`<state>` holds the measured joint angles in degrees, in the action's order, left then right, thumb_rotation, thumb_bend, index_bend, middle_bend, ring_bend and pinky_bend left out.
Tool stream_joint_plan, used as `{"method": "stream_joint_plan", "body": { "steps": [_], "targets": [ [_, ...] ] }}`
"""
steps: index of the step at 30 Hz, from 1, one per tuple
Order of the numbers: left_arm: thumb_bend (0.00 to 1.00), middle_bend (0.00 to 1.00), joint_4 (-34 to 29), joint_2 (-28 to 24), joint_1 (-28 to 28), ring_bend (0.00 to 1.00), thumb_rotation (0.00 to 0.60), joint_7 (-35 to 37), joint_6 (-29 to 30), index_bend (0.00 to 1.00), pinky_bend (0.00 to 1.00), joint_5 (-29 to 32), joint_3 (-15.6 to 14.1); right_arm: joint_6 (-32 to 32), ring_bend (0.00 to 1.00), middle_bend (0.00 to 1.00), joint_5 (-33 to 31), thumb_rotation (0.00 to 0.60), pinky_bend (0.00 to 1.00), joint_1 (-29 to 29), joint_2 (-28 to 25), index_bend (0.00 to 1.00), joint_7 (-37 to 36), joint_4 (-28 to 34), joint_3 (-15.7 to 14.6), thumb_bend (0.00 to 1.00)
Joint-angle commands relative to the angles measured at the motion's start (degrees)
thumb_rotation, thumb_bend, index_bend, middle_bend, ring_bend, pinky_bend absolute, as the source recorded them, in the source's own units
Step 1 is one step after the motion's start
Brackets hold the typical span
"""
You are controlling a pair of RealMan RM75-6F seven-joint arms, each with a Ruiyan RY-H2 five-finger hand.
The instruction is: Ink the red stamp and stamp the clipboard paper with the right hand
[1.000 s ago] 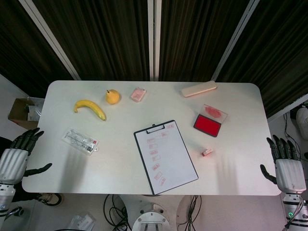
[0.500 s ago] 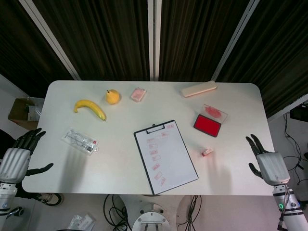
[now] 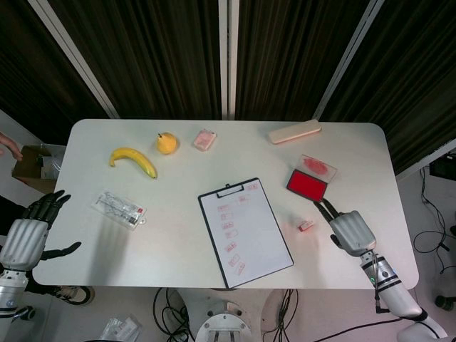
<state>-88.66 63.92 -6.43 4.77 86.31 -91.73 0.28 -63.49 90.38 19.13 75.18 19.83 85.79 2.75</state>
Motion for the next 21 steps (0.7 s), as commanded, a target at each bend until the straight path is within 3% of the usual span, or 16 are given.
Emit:
{"method": "stream_joint_plan", "body": {
  "steps": [1,7,14,21],
  "targets": [
    [0.09,0.07,0.12,-0.02,-0.03,0.09,0.494,0.08,-0.03,0.11,0.19,0.03,0.01,1.88,0.65,0.12,-1.52,0.6,0.9,1.4,2.24,0.09,0.34,-1.78,0.44,0.18],
    [0.09,0.07,0.29,-0.03,-0.18,0.09,0.49,0.32,-0.21,0.11,0.19,0.08,0.02,3.96,0.65,0.13,-3.55,0.6,0.9,3.08,5.42,0.15,0.78,-4.19,0.54,0.19],
    [0.09,0.07,0.52,0.04,-0.22,0.09,0.493,0.6,-0.26,0.11,0.19,0.13,-0.02,4.66,0.65,0.15,-4.9,0.6,0.9,4.1,7.57,0.32,0.84,-5.95,0.28,0.21],
    [0.09,0.07,0.64,0.01,-0.14,0.09,0.49,0.75,-0.12,0.11,0.19,0.2,-0.05,4.18,0.65,0.17,-5.09,0.6,0.9,4.75,9.1,0.36,0.01,-7.42,-0.13,0.22]
  ]
}}
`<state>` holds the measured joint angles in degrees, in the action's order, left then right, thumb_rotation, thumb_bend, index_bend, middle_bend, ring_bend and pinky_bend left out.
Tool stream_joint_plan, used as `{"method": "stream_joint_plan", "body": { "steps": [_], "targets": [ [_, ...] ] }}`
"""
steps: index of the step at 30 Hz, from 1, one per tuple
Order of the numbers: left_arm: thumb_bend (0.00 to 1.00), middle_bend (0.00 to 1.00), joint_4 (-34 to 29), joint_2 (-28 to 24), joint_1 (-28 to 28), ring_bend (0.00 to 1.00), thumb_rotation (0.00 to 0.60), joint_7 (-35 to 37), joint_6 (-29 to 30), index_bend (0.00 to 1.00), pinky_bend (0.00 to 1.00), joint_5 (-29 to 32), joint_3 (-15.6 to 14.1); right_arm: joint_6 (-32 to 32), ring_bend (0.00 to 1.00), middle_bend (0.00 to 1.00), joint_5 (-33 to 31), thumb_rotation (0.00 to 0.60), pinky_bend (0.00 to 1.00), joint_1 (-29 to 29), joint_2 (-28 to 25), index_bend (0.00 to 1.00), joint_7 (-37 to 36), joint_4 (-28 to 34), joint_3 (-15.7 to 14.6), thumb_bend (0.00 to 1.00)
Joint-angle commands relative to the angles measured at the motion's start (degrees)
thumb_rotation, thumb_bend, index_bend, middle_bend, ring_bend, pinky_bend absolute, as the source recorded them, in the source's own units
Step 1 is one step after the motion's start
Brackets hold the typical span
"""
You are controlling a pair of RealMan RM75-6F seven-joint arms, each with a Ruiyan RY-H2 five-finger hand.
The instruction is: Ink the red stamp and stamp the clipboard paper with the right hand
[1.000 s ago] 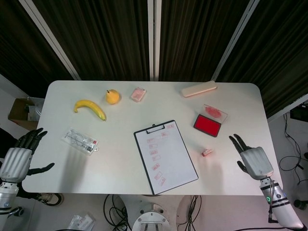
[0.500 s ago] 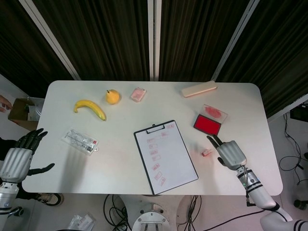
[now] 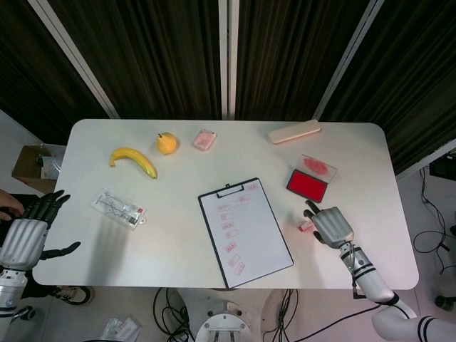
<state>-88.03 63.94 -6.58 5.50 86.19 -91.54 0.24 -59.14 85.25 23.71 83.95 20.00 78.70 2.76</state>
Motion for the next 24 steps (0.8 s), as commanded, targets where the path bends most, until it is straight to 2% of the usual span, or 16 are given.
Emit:
{"method": "stream_joint_plan", "body": {
  "steps": [1,24],
  "targets": [
    [0.09,0.07,0.04,0.0,0.02,0.09,0.492,0.04,0.0,0.11,0.19,0.02,-0.03,-0.26,0.65,0.18,0.06,0.6,0.9,0.23,0.54,0.36,-0.23,-0.51,-0.21,0.22],
    [0.09,0.07,1.55,0.45,0.19,0.09,0.493,1.44,-0.12,0.11,0.19,0.53,-0.13,-1.15,0.67,0.23,-1.59,0.6,0.9,1.29,2.99,0.47,0.89,-2.65,-0.87,0.26]
  ]
}}
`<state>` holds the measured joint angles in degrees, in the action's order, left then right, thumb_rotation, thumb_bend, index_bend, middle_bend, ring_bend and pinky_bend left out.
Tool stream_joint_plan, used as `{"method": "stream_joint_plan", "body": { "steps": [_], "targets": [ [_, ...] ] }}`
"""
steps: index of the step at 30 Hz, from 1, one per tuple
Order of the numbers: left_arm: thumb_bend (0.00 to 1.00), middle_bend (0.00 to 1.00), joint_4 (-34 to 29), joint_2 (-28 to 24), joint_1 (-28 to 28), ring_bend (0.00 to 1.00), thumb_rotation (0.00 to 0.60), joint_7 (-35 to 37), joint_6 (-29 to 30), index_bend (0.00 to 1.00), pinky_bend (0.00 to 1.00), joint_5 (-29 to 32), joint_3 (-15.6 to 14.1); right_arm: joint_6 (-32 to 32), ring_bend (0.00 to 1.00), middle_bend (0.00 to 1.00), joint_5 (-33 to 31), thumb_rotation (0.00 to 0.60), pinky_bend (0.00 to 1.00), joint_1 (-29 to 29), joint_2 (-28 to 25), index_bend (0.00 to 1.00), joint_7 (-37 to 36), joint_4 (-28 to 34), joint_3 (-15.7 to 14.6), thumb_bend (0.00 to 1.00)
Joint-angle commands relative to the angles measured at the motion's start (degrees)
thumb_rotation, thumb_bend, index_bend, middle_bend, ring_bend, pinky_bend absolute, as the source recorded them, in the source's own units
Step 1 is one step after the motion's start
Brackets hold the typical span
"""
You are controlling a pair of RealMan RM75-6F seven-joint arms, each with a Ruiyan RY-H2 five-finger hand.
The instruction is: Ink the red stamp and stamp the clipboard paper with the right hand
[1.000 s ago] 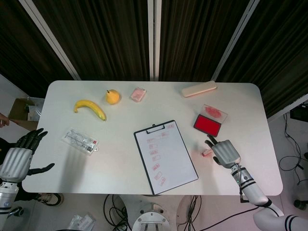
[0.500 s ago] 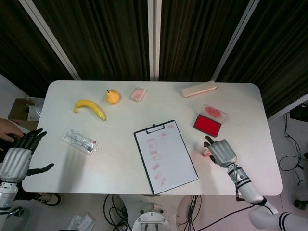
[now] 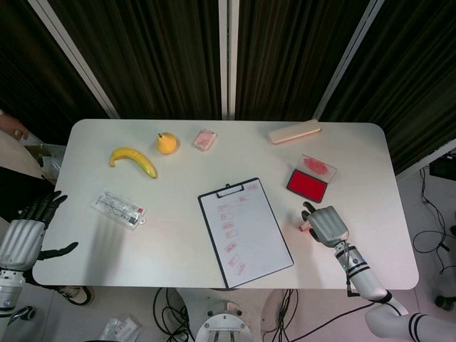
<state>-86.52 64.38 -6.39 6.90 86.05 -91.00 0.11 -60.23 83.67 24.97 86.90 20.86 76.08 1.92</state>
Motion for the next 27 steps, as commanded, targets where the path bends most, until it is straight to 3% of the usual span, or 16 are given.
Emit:
{"method": "stream_joint_plan", "body": {
  "steps": [1,10,18,27],
  "targets": [
    [0.09,0.07,0.08,0.02,0.02,0.09,0.494,0.09,0.03,0.11,0.19,-0.01,-0.01,-0.14,0.67,0.23,-0.01,0.6,0.9,0.08,0.08,0.47,0.06,-0.05,-0.06,0.26],
    [0.09,0.07,0.24,0.05,0.01,0.09,0.495,0.23,-0.01,0.11,0.19,0.01,-0.03,-0.5,0.67,0.24,-0.29,0.6,0.9,0.33,0.36,0.49,0.73,-0.29,-0.27,0.28],
    [0.09,0.07,0.41,0.19,-0.11,0.09,0.494,0.33,-0.28,0.11,0.19,0.13,-0.01,-0.3,0.67,0.26,-0.83,0.6,0.9,0.59,0.5,0.51,1.29,-0.44,-0.42,0.35],
    [0.09,0.07,0.53,0.22,-0.14,0.09,0.492,0.42,-0.42,0.11,0.19,0.3,0.01,-0.31,0.67,0.37,-0.96,0.6,0.9,0.75,0.68,0.55,0.75,-0.75,-0.73,0.36]
  ]
}}
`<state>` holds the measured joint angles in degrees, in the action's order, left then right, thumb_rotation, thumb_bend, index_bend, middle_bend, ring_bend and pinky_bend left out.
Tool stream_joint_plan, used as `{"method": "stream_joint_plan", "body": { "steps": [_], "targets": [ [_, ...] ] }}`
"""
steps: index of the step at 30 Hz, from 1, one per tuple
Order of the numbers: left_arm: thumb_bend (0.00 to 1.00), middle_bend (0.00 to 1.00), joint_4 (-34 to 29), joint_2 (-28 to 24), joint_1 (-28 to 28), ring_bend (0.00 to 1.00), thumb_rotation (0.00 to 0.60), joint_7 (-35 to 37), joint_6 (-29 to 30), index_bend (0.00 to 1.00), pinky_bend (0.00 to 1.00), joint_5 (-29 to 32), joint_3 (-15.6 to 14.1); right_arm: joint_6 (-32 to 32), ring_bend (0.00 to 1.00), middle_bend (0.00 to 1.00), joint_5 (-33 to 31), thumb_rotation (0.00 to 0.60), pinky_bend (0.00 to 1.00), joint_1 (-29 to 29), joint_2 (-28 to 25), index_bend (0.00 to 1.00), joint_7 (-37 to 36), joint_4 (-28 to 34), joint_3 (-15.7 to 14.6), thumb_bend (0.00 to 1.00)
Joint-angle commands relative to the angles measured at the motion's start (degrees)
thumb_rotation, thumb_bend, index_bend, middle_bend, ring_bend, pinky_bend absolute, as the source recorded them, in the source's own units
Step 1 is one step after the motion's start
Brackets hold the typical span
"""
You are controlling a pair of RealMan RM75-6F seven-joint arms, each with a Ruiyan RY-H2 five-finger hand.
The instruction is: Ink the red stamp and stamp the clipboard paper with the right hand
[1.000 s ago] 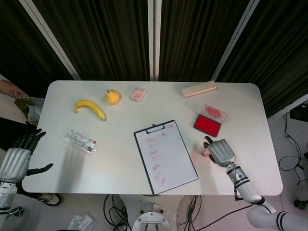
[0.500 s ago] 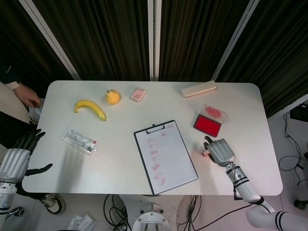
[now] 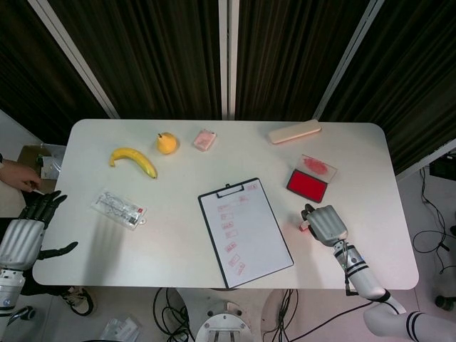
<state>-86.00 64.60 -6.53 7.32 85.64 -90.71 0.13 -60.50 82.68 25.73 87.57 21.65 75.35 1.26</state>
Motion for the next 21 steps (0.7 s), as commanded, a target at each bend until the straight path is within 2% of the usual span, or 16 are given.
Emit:
{"method": "stream_joint_plan", "body": {
  "steps": [1,14,21],
  "targets": [
    [0.09,0.07,-0.01,-0.01,-0.02,0.09,0.493,0.0,-0.04,0.11,0.19,0.01,-0.01,-0.15,0.67,0.38,0.08,0.6,0.9,-0.03,0.02,0.55,-0.08,-0.05,-0.12,0.36],
    [0.09,0.07,-0.26,-0.36,0.01,0.09,0.495,0.02,0.18,0.11,0.19,-0.08,0.04,-2.03,0.68,0.45,1.36,0.6,0.9,-0.28,0.01,0.6,-1.5,-0.62,-0.47,0.37],
    [0.09,0.07,-0.34,-0.6,0.02,0.09,0.496,0.1,0.15,0.11,0.19,0.06,0.1,-4.53,0.69,0.48,1.8,0.6,0.9,-0.55,-1.32,0.63,-3.5,-0.31,0.74,0.38]
  ]
}}
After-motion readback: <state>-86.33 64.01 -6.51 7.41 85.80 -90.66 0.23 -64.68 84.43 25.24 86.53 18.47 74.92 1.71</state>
